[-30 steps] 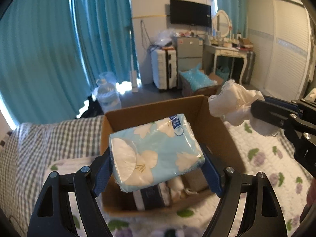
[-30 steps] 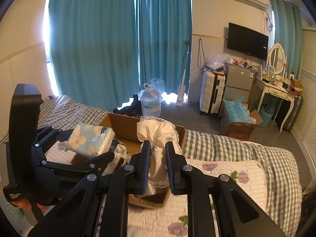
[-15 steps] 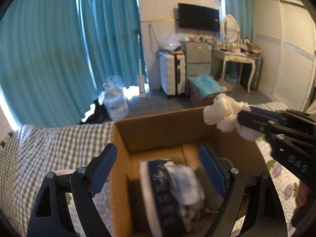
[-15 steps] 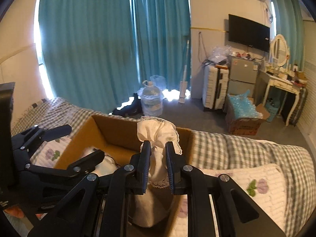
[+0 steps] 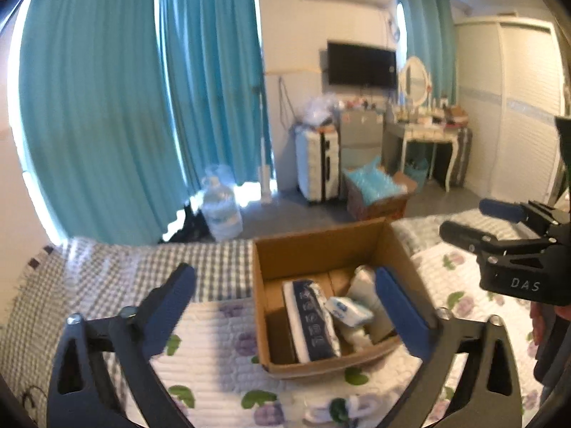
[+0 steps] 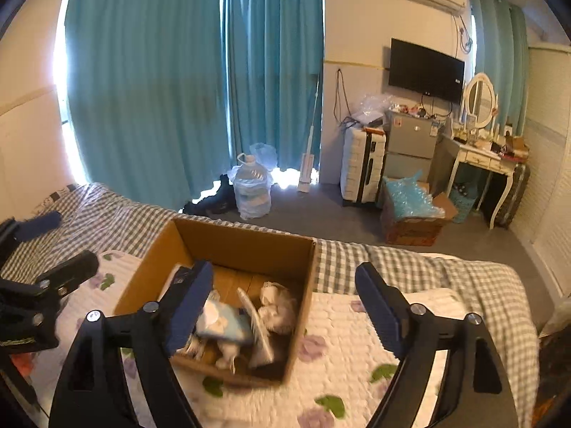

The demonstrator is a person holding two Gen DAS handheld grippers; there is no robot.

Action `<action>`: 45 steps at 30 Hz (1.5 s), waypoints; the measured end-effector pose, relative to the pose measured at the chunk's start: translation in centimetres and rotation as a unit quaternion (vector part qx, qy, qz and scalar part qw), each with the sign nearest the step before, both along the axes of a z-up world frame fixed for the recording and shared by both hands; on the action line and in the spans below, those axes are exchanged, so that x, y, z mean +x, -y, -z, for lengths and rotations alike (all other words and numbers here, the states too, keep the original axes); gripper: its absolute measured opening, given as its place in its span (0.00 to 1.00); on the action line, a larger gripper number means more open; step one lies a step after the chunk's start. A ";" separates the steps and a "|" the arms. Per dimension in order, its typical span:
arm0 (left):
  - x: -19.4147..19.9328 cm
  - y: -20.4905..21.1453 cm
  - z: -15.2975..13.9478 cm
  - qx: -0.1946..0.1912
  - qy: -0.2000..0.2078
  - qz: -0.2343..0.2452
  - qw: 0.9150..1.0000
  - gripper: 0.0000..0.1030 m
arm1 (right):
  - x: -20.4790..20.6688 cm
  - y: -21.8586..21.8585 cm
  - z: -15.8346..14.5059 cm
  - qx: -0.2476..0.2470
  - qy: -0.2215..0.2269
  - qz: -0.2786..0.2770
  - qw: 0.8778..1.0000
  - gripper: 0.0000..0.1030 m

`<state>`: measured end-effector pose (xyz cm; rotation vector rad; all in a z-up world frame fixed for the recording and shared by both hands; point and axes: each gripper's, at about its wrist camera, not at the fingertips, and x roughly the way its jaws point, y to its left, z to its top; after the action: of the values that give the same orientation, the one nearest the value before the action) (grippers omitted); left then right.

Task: Organize soft objects
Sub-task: 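Grasp the white sock with the right tool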

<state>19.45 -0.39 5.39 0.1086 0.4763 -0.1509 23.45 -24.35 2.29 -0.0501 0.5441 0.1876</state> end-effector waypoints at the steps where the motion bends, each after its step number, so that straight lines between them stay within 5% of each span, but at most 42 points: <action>1: -1.4 -0.1 -0.9 0.003 0.008 0.000 1.000 1.00 | -1.0 0.1 -0.7 -0.003 0.001 0.000 1.000 0.83; 7: -6.6 -1.0 -3.5 -0.006 0.020 -0.007 1.000 1.00 | -7.6 0.2 -4.5 -0.017 0.020 0.000 1.000 0.99; 13: -10.4 -1.4 -2.2 -0.006 0.009 -0.016 1.000 1.00 | -13.0 -0.3 -5.4 -0.033 0.028 -0.009 0.999 1.00; 19: -11.3 -1.6 2.6 -0.009 -0.031 -0.039 0.999 1.00 | -14.8 -0.2 -1.1 -0.020 -0.015 -0.014 1.000 1.00; 26: -9.0 -1.4 10.8 -0.002 -0.096 -0.053 0.994 1.00 | -11.8 -0.5 8.9 -0.010 -0.116 -0.009 0.993 1.00; 32: -5.9 -1.2 17.3 0.004 -0.149 -0.058 0.987 1.00 | -9.3 -1.6 15.4 0.025 -0.150 -0.026 0.988 1.00; 39: -4.6 -0.9 20.0 0.003 -0.166 -0.055 0.985 1.00 | -8.0 -2.7 19.2 0.021 -0.175 -0.048 0.983 0.90; 41: -4.6 -1.0 20.2 -0.003 -0.170 -0.056 0.984 1.00 | -8.0 -2.9 19.7 0.014 -0.176 -0.055 0.983 0.77; 45: -5.0 -0.8 20.1 -0.006 -0.174 -0.057 0.983 1.00 | -8.3 -2.4 19.0 0.019 -0.173 -0.058 0.983 0.68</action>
<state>14.49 0.43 -14.73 0.0435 0.8284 -0.0603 15.17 -21.92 -16.74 -0.0109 0.8856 0.3234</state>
